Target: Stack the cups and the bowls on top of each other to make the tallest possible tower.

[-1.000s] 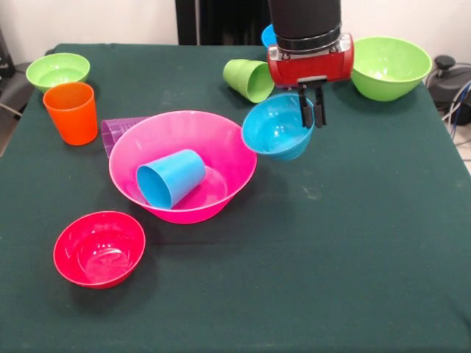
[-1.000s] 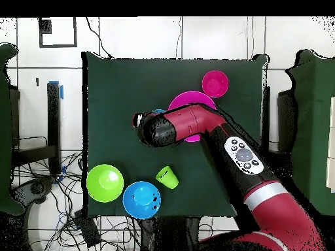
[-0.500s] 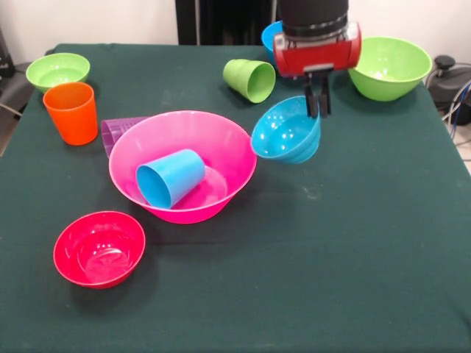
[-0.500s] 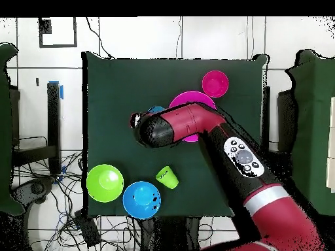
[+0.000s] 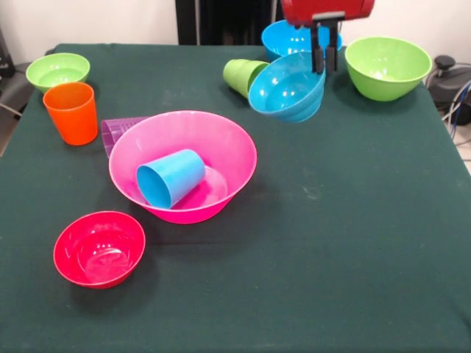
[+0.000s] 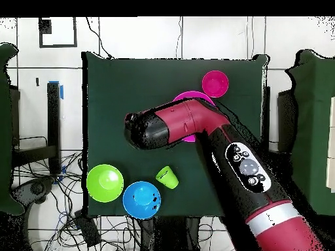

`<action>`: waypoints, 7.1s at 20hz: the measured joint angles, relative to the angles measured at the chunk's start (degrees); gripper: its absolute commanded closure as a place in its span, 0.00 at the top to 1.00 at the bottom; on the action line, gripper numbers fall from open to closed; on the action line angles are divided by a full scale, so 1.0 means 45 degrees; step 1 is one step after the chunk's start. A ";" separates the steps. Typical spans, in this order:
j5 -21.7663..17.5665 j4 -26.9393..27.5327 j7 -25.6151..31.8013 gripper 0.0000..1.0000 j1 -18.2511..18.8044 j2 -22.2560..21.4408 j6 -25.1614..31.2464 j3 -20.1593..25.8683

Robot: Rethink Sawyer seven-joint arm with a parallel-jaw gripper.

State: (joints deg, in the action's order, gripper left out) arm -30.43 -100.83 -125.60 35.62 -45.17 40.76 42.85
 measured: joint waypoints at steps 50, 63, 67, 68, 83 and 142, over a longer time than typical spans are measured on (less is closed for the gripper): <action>-0.0502 -0.0327 0.2142 0.00 0.3047 0.1251 0.0045 0.1810; -0.0506 -0.0324 0.3063 0.00 0.4076 0.1586 0.0286 0.2471; -0.0507 -0.0325 0.3513 0.00 0.4276 0.1846 0.0455 0.2528; -0.0507 -0.0324 0.3628 0.00 0.4309 0.1902 0.0501 0.2528; -0.0505 -0.0322 0.4091 1.00 0.4390 0.2376 0.0613 0.2595; 0.0827 -0.1064 0.1203 1.00 -0.3878 -0.1797 -0.2325 -0.1630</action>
State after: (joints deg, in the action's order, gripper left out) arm -26.71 -105.62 -120.18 18.17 -53.26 30.30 35.52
